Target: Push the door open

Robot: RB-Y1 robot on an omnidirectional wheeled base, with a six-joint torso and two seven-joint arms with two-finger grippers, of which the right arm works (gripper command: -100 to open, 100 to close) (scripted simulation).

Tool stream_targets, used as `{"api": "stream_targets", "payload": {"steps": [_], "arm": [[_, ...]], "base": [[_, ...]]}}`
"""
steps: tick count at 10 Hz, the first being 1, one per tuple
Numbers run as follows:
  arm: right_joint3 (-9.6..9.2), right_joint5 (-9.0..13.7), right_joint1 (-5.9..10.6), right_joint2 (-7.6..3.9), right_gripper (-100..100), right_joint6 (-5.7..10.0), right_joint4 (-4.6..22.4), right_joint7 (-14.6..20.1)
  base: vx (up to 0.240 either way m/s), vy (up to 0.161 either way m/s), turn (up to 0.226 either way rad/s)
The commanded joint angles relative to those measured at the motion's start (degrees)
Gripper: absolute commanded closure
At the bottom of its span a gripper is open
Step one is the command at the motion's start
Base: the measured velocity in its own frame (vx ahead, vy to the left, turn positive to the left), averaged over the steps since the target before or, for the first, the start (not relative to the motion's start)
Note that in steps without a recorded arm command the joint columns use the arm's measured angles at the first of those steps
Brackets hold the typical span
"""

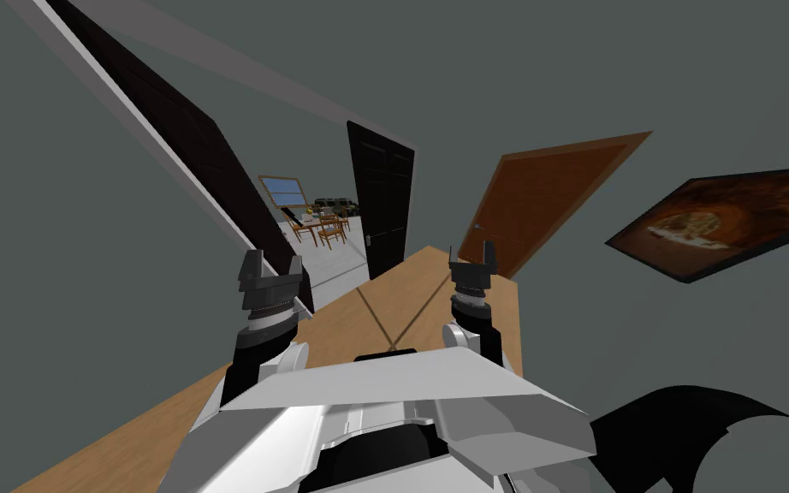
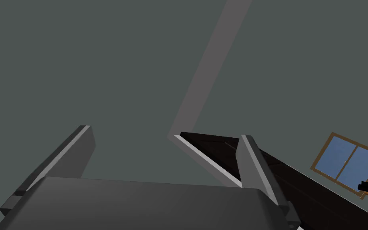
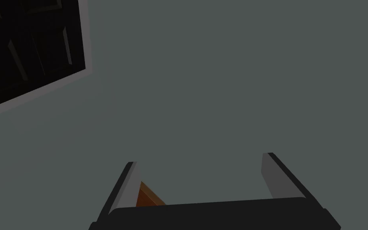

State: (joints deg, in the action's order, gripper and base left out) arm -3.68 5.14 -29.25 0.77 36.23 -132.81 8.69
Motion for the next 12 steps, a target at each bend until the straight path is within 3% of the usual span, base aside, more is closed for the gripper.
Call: {"api": "stream_targets", "payload": {"steps": [1,12], "arm": [[-0.06,-0.2,0.57,-0.57,-100,0.12,1.58,-0.1],[-0.52,-1.79,5.23,-3.55,-100,1.13,14.47,-0.93]], "base": [[0.064,0.002,0.059],[0.13,0.003,0.056]]}}
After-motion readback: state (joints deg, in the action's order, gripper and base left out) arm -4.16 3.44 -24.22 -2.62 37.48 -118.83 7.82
